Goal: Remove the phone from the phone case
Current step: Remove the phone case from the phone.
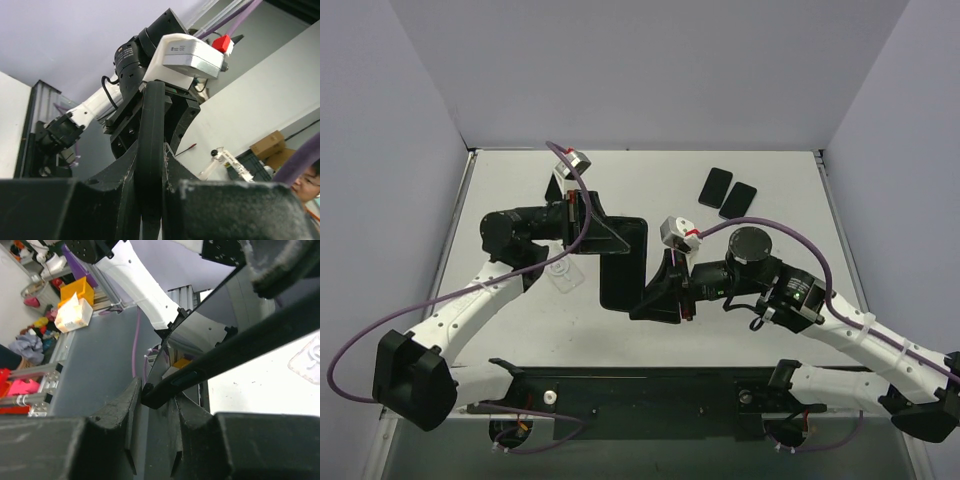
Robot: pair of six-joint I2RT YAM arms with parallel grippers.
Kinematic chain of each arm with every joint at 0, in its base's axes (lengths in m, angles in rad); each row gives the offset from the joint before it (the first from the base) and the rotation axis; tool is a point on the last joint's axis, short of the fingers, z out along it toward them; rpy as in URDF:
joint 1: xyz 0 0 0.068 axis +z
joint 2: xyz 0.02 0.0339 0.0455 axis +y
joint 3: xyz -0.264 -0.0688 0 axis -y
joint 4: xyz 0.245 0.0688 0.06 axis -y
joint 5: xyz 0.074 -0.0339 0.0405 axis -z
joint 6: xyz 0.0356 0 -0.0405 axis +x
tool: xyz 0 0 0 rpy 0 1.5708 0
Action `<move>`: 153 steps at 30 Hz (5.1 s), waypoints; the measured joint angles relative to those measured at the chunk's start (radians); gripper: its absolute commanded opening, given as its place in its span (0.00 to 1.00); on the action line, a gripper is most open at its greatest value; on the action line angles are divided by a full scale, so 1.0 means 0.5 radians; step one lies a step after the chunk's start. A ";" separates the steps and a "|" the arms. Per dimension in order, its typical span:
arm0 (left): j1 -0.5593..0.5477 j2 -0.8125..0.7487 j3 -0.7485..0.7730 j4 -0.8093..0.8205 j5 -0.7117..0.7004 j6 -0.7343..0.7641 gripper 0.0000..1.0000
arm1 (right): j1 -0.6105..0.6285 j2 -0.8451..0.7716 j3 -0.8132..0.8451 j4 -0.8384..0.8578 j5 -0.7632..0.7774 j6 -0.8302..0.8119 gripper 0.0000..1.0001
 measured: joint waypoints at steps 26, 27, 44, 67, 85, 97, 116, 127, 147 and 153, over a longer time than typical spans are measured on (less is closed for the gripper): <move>-0.200 0.272 -0.095 0.531 -0.340 -0.533 0.00 | 0.223 -0.069 0.030 -0.237 0.601 -0.533 0.00; -0.200 0.291 -0.102 0.529 -0.368 -0.517 0.00 | 0.237 -0.120 -0.045 -0.192 0.726 -0.532 0.00; -0.141 -0.260 -0.397 -0.284 -1.375 0.144 0.00 | 0.279 -0.295 -0.715 0.556 1.463 0.285 0.68; -0.279 -0.223 -0.841 0.151 -2.191 -0.147 0.00 | 0.278 -0.031 -0.738 1.299 1.641 0.842 0.46; -0.369 -0.160 -0.841 0.183 -2.324 -0.114 0.00 | 0.285 0.042 -0.703 1.309 1.776 0.850 0.10; -0.330 -0.160 -0.798 0.030 -2.213 -0.194 0.00 | 0.183 0.035 -0.737 1.329 1.524 0.374 0.00; -0.269 0.001 -0.678 0.025 -2.083 -0.383 0.00 | -0.298 0.163 -0.783 1.563 0.586 -0.059 0.00; -0.265 0.018 -0.628 0.064 -2.069 -0.417 0.00 | -0.305 0.139 -0.676 1.390 0.602 -0.111 0.11; -0.152 -0.382 -0.200 -0.331 -1.251 0.272 0.00 | -0.515 -0.529 -0.961 0.192 0.784 0.582 0.73; -0.130 -0.349 -0.193 -0.406 -1.154 0.336 0.00 | -0.515 -0.516 -0.855 0.379 0.459 0.718 0.74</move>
